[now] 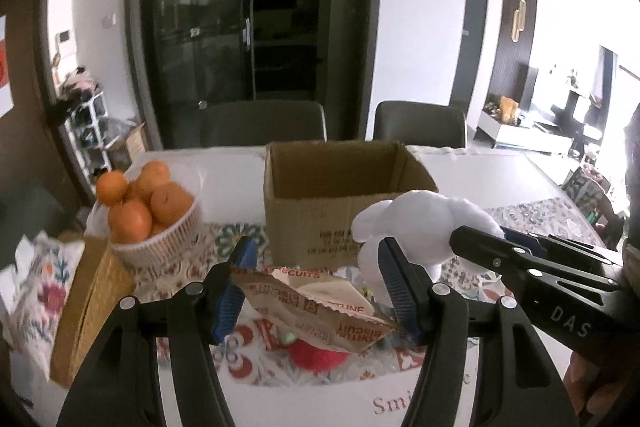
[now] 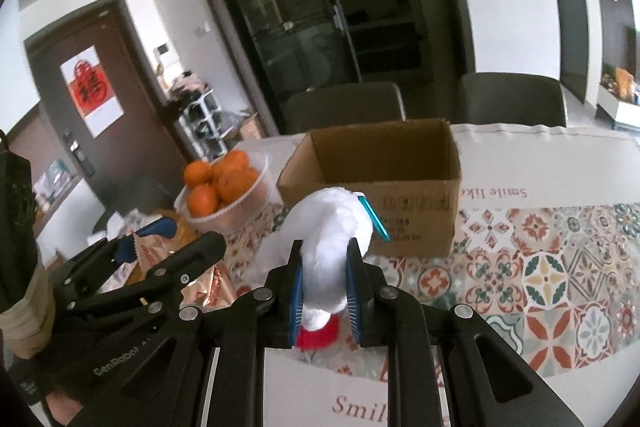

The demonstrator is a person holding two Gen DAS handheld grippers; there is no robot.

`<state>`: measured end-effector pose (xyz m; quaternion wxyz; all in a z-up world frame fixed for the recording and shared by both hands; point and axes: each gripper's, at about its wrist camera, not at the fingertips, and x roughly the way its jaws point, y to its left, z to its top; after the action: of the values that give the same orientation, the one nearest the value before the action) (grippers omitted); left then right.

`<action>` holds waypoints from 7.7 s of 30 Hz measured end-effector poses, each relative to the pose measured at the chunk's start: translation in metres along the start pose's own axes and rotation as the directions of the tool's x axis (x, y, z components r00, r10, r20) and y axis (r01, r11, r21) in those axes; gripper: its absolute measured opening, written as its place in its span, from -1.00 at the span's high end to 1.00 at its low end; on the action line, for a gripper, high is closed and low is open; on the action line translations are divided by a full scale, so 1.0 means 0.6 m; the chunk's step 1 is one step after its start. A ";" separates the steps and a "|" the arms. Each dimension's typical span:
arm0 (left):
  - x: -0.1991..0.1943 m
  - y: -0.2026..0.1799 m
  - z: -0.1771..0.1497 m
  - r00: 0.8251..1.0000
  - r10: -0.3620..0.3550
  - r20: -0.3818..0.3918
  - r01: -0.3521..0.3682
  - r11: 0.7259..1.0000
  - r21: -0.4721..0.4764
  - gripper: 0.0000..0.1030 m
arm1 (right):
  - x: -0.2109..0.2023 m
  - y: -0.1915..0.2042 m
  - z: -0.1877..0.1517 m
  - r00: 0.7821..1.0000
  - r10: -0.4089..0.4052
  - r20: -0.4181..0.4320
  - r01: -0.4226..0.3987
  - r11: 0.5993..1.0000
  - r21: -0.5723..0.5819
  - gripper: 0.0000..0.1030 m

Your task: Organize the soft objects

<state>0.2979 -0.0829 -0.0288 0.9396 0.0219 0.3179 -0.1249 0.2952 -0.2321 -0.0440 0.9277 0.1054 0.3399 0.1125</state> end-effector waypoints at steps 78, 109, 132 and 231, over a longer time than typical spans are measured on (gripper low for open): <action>0.291 0.018 0.204 0.972 0.044 -0.229 -0.019 0.994 0.110 -0.77 | 0.208 -0.126 0.187 0.925 -0.324 -0.197 0.348 0.932 0.100 -0.34; 0.166 0.015 0.045 0.940 0.074 -0.333 -0.049 0.995 0.083 -0.91 | 0.131 -0.085 0.029 0.899 -0.274 -0.341 0.316 0.946 0.075 -0.58; 0.248 0.004 -0.097 0.833 0.020 -0.553 0.008 0.999 0.049 -0.90 | 0.207 -0.138 -0.106 0.817 -0.190 -0.545 0.303 0.945 0.126 -0.58; 0.336 -0.034 -0.145 0.849 -0.074 -0.523 0.150 0.983 0.104 0.10 | 0.215 -0.141 -0.174 0.868 -0.188 -0.460 0.278 0.951 0.137 0.69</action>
<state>0.3959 -0.1369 -0.2190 0.8068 0.1025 0.5496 -0.1912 0.3344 -0.2639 -0.2234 0.8180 0.1272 0.5609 -0.0145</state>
